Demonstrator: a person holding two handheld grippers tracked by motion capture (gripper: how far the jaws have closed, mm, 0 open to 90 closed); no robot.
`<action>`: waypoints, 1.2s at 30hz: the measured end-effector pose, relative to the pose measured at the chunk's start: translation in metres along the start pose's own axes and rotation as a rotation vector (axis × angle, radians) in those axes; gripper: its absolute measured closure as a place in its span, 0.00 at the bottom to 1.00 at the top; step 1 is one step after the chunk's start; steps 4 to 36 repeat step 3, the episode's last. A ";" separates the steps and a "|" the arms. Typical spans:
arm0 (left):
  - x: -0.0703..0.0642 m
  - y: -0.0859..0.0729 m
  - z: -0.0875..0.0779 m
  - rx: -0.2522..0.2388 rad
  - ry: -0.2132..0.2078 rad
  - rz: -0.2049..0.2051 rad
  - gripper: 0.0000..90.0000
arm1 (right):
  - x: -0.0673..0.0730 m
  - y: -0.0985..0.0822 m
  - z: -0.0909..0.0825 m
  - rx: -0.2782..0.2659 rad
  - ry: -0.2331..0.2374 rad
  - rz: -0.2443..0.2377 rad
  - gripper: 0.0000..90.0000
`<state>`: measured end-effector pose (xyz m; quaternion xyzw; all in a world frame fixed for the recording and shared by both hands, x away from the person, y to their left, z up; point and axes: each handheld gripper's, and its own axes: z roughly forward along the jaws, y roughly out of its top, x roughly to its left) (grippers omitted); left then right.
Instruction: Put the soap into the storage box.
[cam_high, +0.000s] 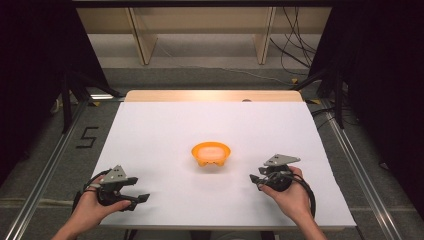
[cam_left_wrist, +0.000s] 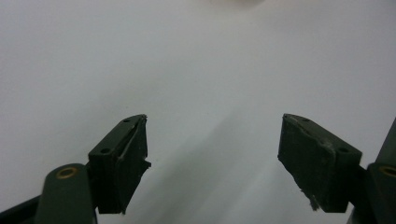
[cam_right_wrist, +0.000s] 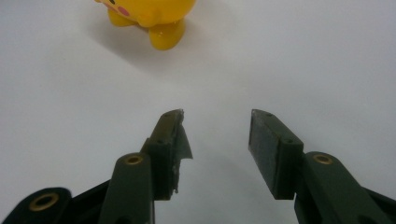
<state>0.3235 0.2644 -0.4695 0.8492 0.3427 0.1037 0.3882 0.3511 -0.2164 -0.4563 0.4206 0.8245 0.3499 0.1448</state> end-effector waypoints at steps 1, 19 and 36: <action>0.000 0.000 0.000 -0.001 0.001 0.002 0.26 | 0.001 0.000 -0.001 0.005 0.002 0.013 0.62; -0.001 0.000 0.000 -0.003 0.004 0.000 0.26 | 0.001 -0.001 -0.001 0.007 0.003 0.016 0.62; -0.001 0.000 0.000 -0.003 0.004 0.000 0.26 | 0.001 -0.001 -0.001 0.007 0.003 0.016 0.62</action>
